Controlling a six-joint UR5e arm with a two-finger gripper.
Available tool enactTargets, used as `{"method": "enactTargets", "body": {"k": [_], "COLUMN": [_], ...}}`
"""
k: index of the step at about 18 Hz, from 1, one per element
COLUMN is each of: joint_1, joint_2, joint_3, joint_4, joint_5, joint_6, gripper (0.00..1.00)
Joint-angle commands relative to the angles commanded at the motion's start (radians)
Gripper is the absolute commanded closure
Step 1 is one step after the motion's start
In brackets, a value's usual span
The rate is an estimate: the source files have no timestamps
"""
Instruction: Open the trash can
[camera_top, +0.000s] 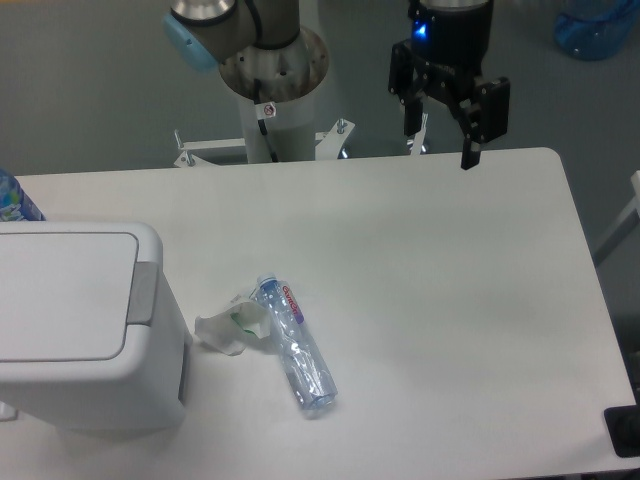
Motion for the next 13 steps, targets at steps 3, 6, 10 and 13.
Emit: {"method": "enactTargets", "body": {"k": [3, 6, 10, 13], "joint_1": [0.0, -0.006, -0.015, -0.054], "joint_2": [0.0, 0.0, -0.008, -0.015], "joint_3": [-0.002, 0.003, 0.006, 0.0], "joint_4": [-0.002, 0.0, 0.027, 0.086], "joint_5": [0.002, 0.002, 0.002, 0.002], "joint_6": [0.002, -0.006, -0.186, -0.358], "gripper": [0.0, 0.0, 0.0, 0.0]}}
